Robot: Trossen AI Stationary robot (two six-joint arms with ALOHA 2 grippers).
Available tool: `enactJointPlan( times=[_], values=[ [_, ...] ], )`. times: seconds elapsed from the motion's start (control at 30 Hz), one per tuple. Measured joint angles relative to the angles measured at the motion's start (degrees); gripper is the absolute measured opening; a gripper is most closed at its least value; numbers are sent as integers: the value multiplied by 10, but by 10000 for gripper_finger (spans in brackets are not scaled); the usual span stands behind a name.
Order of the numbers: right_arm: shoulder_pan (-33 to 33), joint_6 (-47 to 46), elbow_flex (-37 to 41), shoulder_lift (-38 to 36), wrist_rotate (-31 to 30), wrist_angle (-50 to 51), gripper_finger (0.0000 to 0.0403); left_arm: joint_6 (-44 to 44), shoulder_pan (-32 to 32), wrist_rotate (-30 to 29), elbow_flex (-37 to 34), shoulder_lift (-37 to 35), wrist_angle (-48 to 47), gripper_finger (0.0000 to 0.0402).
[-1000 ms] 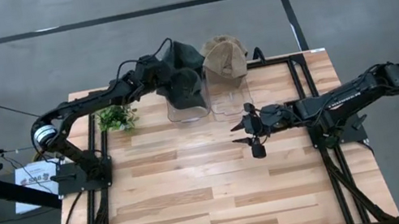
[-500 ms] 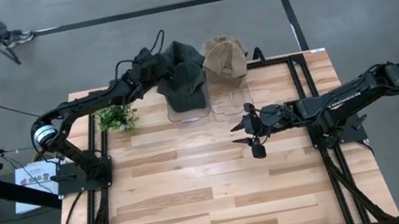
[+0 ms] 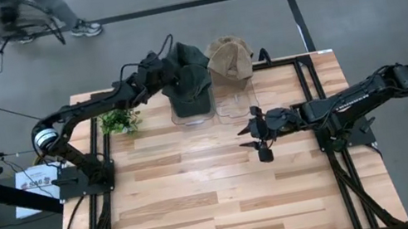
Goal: Pick & Place hat
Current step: Put the black cap into the left transparent bin
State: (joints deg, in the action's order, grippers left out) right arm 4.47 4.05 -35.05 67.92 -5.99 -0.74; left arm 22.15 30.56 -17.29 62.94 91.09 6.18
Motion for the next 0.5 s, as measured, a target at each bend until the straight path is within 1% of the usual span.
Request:
enactJointPlan(
  times=[0.1,0.23,0.33,0.37,0.4,0.5],
  values=[
    [3,-1,0,0,0,6,171,-33,7,66,12,0,-57,77],
    [11,3,0,0,1,5,171,-84,28,199,58,0,-163,59],
    [15,7,0,0,2,5,170,-92,42,307,97,0,-227,55],
    [16,9,0,0,2,5,169,-92,45,330,109,0,-239,55],
    [15,9,0,0,2,5,169,-92,48,343,118,0,-248,58],
    [15,9,0,0,2,6,168,-91,57,348,140,0,-257,74]
  ],
)
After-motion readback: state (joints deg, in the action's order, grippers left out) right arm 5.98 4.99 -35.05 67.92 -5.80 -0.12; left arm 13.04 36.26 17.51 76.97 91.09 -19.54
